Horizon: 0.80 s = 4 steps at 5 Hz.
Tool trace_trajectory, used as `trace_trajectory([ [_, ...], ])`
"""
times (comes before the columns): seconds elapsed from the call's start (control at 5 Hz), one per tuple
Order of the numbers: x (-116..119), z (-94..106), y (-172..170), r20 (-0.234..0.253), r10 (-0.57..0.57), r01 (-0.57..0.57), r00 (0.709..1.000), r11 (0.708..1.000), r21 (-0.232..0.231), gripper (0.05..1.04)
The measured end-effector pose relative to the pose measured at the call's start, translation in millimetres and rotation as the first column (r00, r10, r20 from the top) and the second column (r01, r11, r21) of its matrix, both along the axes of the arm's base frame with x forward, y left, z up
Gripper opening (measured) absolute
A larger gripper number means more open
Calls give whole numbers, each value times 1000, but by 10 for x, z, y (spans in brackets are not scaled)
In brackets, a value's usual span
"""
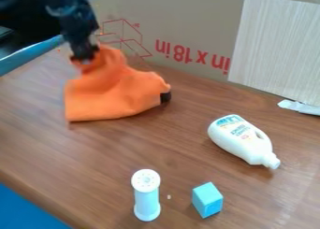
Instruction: Unfolds the cloth from top left to bottom right
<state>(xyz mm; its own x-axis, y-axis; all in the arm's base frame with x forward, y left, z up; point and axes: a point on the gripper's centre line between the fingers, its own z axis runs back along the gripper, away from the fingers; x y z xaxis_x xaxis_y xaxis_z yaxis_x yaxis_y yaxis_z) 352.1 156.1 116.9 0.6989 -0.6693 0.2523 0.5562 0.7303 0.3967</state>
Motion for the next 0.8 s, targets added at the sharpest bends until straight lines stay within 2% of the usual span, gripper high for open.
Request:
trace_trajectory([
  [0.2,-170,-143,-287,-23,-80,81,997,996,48,74],
  [0.4,-354,-147,-578,-19,-156,156,988,986,62,74],
  [0.8,-770,-30,-853,0,-216,216,976,976,21,73],
])
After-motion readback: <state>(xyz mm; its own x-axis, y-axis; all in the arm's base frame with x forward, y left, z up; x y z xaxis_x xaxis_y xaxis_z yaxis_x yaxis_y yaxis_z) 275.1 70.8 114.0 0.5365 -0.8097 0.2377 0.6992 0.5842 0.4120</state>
